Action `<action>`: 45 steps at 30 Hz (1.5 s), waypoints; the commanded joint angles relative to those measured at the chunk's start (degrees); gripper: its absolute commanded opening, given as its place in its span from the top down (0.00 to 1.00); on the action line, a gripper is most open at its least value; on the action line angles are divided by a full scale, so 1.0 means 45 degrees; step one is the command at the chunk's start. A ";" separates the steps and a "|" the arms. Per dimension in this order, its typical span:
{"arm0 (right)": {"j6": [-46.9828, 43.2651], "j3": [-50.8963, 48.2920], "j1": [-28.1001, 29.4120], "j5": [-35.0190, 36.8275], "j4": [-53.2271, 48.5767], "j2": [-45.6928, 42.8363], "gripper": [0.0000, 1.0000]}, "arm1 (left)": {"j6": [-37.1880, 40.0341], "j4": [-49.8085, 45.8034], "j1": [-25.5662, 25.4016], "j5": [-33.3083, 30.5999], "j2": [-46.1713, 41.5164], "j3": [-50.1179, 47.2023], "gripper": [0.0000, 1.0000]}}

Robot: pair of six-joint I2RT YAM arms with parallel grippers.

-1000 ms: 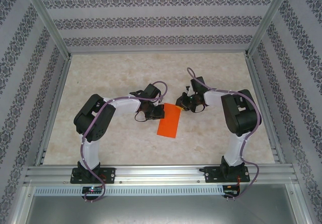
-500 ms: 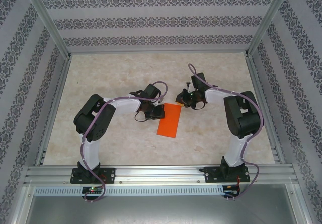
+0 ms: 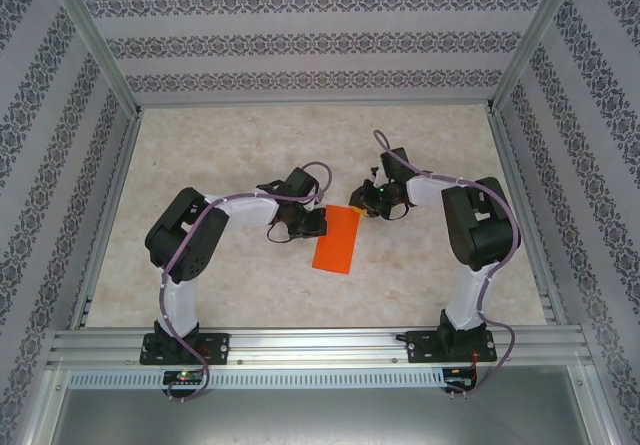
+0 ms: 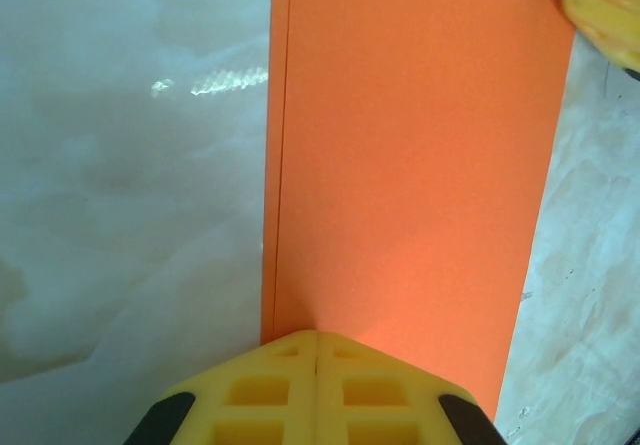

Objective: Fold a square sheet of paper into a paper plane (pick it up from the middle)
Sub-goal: Fold the square sheet of paper in half at the center of the table, then fold the triangle a second time at the center of the table.

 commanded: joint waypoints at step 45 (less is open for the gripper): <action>0.1582 -0.4246 0.4311 0.3496 0.0200 -0.5013 0.60 | -0.1715 0.0412 0.0286 -0.0103 -0.2933 -0.2561 0.67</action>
